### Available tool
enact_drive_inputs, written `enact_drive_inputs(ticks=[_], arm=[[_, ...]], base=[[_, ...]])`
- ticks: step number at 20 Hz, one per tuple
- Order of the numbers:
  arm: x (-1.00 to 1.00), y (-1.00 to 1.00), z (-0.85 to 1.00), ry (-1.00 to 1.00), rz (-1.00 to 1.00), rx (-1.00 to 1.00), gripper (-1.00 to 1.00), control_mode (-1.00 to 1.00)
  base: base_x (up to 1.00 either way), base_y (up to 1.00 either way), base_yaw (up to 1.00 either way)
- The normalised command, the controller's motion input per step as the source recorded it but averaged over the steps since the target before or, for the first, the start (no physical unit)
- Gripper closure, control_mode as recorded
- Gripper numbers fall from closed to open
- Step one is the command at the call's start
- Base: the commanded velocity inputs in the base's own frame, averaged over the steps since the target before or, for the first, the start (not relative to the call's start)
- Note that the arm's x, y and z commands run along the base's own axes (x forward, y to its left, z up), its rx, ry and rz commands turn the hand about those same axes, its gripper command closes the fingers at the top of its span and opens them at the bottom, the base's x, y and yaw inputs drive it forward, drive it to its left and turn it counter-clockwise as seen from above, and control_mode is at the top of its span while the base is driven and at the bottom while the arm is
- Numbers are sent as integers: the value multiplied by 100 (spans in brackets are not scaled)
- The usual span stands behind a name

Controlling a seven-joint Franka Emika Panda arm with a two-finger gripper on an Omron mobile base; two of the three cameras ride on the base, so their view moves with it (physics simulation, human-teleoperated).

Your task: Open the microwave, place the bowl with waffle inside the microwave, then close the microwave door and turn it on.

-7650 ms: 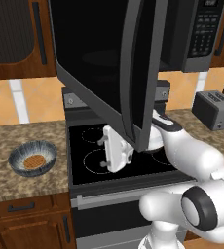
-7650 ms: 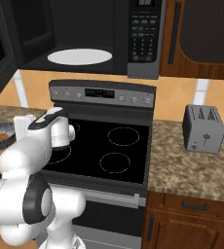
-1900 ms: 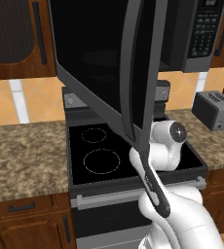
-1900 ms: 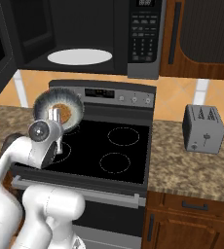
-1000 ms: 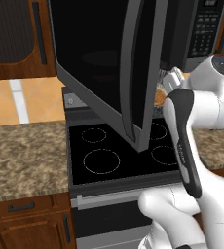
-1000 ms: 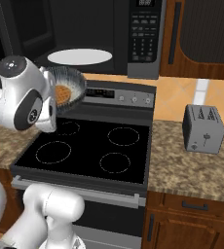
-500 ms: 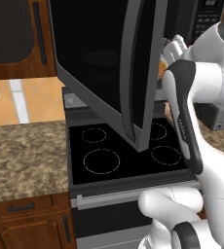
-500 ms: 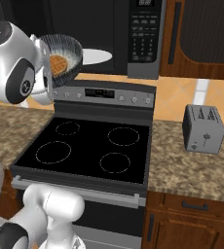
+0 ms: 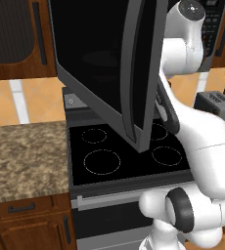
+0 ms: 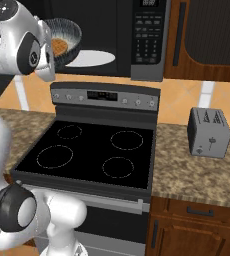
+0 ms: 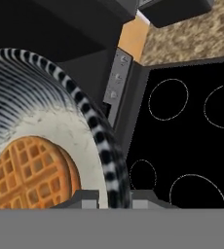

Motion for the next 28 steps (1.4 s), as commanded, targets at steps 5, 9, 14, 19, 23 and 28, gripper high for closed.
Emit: enact_drive_inputs(ticks=[5, 9, 14, 19, 23, 28], arm=[[97, 0, -3, 5, 0, 0, 100, -100], [79, 0, -29, 3, 2, 0, 100, -100], [86, 0, -43, 0, 3, 0, 100, -100], [91, 0, -21, 0, 1, 0, 100, -100], [93, 0, 0, 5, 0, 0, 100, -100], [52, 0, -6, 9, 0, 0, 100, -100]], base=[[0, 0, 0], [0, 0, 0], [0, 0, 0], [0, 0, 0], [0, 0, 0], [0, 0, 0]])
